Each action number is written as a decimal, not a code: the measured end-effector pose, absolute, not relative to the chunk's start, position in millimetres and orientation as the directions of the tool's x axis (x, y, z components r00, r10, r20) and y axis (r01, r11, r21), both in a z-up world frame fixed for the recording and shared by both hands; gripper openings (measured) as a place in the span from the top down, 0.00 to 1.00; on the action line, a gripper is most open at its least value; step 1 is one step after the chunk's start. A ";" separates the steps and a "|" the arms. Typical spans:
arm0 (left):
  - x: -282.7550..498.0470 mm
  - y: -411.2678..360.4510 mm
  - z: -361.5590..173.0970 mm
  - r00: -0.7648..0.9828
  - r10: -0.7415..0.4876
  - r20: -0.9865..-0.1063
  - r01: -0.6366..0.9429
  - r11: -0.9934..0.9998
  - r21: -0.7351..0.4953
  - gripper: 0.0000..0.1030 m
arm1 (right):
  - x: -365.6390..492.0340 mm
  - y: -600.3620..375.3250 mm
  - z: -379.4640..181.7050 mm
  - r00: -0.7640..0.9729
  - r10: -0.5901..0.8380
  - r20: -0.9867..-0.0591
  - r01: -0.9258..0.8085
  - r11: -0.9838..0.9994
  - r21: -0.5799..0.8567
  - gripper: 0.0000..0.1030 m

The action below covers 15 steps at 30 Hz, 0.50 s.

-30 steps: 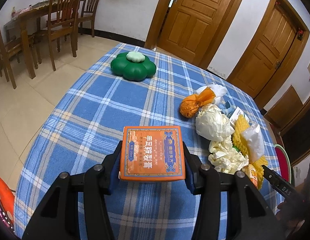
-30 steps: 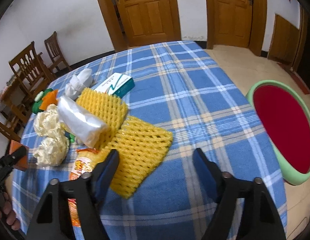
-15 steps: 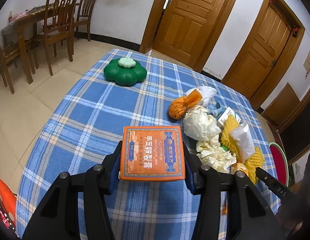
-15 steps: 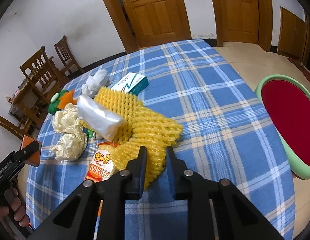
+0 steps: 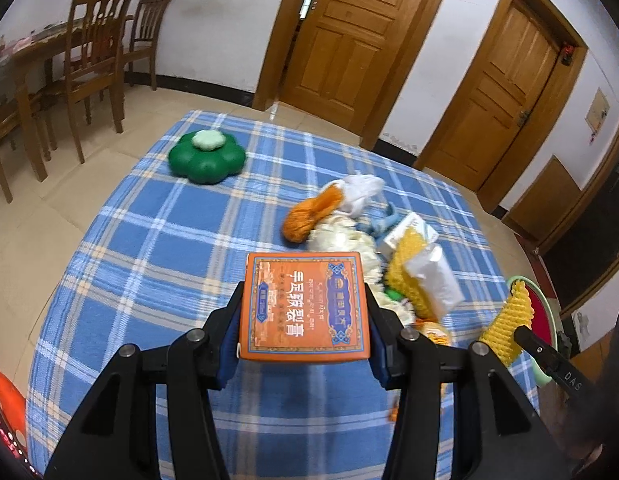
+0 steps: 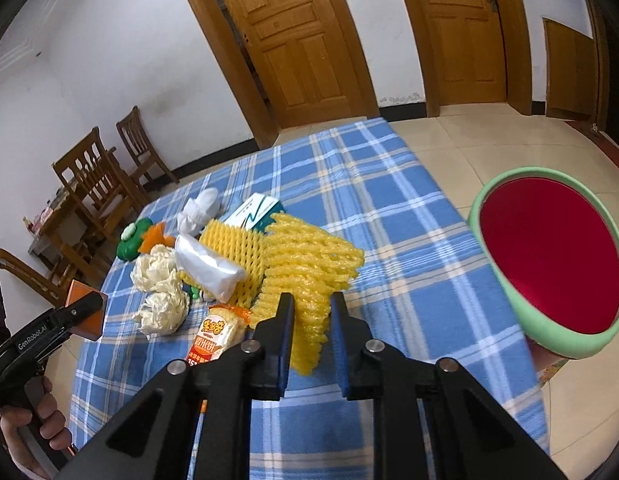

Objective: Collect trash
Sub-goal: 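Grasp the yellow foam net with the right tool while the left holds the box, then carry both items over the red bucket and open both tools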

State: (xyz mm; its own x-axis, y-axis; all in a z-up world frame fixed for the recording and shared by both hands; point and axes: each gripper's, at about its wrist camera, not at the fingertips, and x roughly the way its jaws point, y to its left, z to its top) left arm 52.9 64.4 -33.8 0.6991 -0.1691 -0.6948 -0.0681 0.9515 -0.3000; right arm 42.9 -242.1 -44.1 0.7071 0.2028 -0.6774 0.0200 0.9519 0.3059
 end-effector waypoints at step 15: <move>67.3 -5.7 -7.2 0.652 -0.305 -0.694 0.118 0.945 -0.305 0.50 | 22.2 -305.3 -28.1 0.771 0.125 -0.624 0.138 0.925 0.355 0.81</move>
